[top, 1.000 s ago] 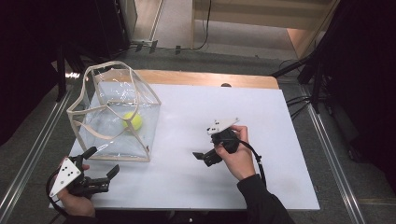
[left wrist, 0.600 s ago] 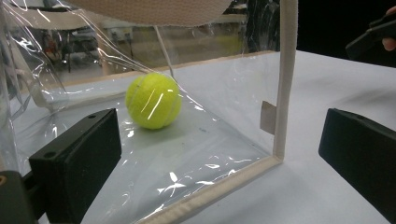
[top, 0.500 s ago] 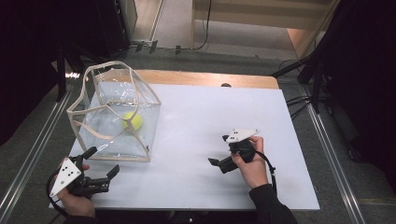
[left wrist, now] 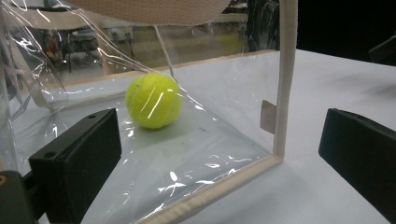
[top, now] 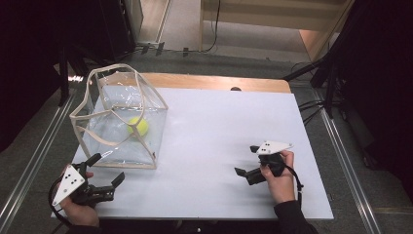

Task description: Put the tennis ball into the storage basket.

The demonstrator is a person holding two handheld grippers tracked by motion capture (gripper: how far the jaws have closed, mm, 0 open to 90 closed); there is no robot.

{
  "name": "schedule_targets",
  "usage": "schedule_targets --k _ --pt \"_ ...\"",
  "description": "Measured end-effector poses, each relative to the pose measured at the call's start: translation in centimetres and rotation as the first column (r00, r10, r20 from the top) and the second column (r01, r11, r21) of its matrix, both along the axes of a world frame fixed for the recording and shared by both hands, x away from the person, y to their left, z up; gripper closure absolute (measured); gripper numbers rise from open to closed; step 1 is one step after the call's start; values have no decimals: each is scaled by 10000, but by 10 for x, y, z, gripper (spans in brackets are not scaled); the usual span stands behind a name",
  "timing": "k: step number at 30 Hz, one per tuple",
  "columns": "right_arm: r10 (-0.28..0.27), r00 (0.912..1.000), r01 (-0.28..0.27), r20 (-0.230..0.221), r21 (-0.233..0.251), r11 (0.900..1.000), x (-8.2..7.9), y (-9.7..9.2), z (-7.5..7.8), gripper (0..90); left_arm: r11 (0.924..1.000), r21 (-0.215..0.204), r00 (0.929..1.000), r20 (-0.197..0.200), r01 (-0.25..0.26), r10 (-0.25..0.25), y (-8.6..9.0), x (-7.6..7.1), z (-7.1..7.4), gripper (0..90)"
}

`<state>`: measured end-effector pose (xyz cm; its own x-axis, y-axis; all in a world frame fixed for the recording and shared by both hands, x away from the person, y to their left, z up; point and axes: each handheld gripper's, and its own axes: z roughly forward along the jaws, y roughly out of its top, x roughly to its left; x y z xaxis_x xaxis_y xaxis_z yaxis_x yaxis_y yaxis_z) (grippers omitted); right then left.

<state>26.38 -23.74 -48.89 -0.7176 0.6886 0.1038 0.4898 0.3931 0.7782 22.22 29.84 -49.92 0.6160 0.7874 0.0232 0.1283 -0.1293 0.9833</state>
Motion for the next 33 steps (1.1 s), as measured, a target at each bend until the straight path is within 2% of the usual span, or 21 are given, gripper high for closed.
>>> schedule_targets --k 9,15,20,33 --pt "-575 9983 574 23 274 9980 -11 -27 -8 0 10000 50 10000 22 9 -9 0 0 0 0" --pt "-895 9959 893 106 237 9957 -20 -43 -14 0 10000 64 10000 19 13 -13 0 0 0 0" --pt "-1430 9896 1422 153 472 9887 -27 -59 -18 0 10000 69 10000 17 15 -15 0 0 0 0" --pt "-2015 9793 1998 173 725 9772 -45 -89 -28 0 10000 78 10000 9 18 -18 -1 0 0 0"
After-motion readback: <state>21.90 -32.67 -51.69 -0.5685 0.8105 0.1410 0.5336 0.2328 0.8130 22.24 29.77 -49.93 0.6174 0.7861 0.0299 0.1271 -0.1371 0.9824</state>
